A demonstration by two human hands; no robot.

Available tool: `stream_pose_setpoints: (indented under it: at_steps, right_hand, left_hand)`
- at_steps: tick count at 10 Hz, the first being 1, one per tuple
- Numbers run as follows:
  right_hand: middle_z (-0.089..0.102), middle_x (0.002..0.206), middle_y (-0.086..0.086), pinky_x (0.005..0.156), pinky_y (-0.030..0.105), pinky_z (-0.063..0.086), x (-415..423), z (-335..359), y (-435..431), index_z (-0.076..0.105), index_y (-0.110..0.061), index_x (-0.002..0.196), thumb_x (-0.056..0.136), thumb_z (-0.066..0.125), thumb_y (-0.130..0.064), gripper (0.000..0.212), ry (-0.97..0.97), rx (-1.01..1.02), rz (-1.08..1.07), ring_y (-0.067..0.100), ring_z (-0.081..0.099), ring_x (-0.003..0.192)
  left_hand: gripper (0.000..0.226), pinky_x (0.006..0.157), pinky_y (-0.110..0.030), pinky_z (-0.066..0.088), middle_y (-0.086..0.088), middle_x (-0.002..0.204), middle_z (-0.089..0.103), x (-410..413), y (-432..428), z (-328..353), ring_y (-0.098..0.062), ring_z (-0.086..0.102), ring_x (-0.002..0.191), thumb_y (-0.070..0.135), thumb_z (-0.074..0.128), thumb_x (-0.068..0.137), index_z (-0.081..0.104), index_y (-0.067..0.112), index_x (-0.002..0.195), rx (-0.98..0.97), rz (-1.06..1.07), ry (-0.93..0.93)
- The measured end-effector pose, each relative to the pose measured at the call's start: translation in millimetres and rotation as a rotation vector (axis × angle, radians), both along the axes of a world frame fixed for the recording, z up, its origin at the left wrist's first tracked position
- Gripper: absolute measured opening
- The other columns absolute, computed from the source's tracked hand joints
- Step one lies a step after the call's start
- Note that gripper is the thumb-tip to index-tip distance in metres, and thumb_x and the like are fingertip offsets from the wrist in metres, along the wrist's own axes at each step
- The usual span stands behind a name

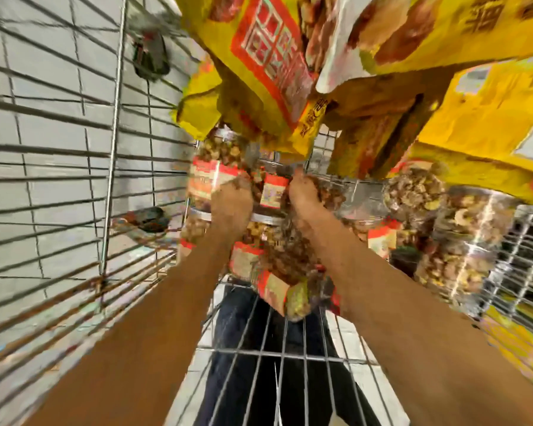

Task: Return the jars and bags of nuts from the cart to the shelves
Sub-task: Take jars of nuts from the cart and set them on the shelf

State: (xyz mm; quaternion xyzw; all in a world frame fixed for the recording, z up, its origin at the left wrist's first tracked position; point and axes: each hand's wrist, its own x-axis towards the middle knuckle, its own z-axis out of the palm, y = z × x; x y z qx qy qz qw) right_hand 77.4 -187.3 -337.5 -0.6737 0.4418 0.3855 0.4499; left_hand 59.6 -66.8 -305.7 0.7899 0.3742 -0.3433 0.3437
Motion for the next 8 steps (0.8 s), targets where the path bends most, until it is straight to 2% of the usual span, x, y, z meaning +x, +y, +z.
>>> stream_pose_setpoints:
  at_steps: [1,2,3,4,5,6,7,8]
  right_hand:
    - [0.054,0.072,0.008,0.052,0.025,0.041,11.2,-23.1,9.9,0.058,-0.006,0.092,0.103,0.022,-0.027,0.043,-0.018,0.053,-0.272,0.019,0.050,0.061]
    - [0.051,0.067,0.004,0.054,0.029,0.044,10.4,-18.0,14.9,0.052,-0.013,0.077,0.103,0.022,-0.031,0.043,-0.023,0.129,-0.329,0.017,0.051,0.057]
    - [0.058,0.070,0.004,0.057,0.027,0.048,4.1,-8.2,12.8,0.054,-0.017,0.078,0.102,0.023,-0.036,0.043,-0.072,0.196,-0.341,0.016,0.057,0.058]
    - [0.063,0.079,0.003,0.063,0.027,0.051,-9.9,8.0,-1.2,0.060,-0.019,0.090,0.101,0.025,-0.041,0.043,-0.169,0.208,-0.393,0.014,0.061,0.066]
    - [0.066,0.089,0.007,0.063,0.029,0.051,-13.3,28.6,2.2,0.060,-0.013,0.102,0.098,0.037,-0.038,0.035,-0.076,0.284,-0.562,0.020,0.064,0.075]
    - [0.064,0.114,0.014,0.078,0.038,0.052,-13.0,52.6,11.1,0.054,-0.008,0.123,0.096,0.040,-0.039,0.043,0.005,0.409,-0.588,0.029,0.064,0.099]
    - [0.060,0.122,0.015,0.089,0.042,0.047,-20.2,75.6,6.3,0.048,-0.006,0.132,0.098,0.033,-0.041,0.051,-0.019,0.531,-0.579,0.029,0.059,0.108]
    - [0.065,0.112,0.015,0.094,0.044,0.046,-26.8,107.2,-30.0,0.052,-0.006,0.124,0.096,0.031,-0.035,0.046,-0.056,0.757,-0.568,0.027,0.059,0.106]
  left_hand:
    - [0.045,0.085,-0.031,0.042,-0.024,0.114,0.063,-5.9,-8.1,-13.8,-0.036,0.057,0.109,0.033,0.036,0.101,0.063,-0.002,0.112,-0.056,-0.043,-0.089]
    - [0.048,0.081,-0.033,0.039,-0.028,0.110,0.063,-0.6,-10.0,-12.8,-0.038,0.058,0.105,0.034,0.036,0.101,0.065,-0.005,0.105,-0.063,-0.057,-0.130]
    - [0.050,0.081,-0.037,0.041,-0.029,0.106,0.064,3.3,-8.2,-3.5,-0.039,0.059,0.101,0.037,0.036,0.100,0.065,-0.004,0.101,-0.050,-0.047,-0.171]
    - [0.039,0.075,-0.035,0.045,-0.021,0.096,0.069,3.5,1.4,10.6,-0.032,0.062,0.092,0.034,0.040,0.100,0.066,0.006,0.095,-0.086,-0.014,-0.311]
    - [0.036,0.067,-0.022,0.045,0.001,0.080,0.068,-4.7,5.7,39.8,-0.010,0.064,0.081,0.037,0.037,0.100,0.065,0.019,0.085,-0.174,-0.022,-0.316]
    - [0.032,0.077,-0.022,0.048,0.005,0.085,0.065,-12.6,0.8,60.6,-0.006,0.062,0.084,0.042,0.034,0.100,0.059,0.023,0.091,-0.262,0.038,-0.261]
    - [0.027,0.079,-0.031,0.054,-0.007,0.105,0.064,-18.1,-1.9,76.9,-0.015,0.062,0.089,0.036,0.036,0.100,0.054,0.018,0.106,-0.438,0.214,-0.193]
    - [0.025,0.082,-0.032,0.054,-0.008,0.116,0.063,-23.4,2.3,103.7,-0.019,0.063,0.099,0.023,0.047,0.096,0.053,0.015,0.119,-0.705,0.352,-0.179]
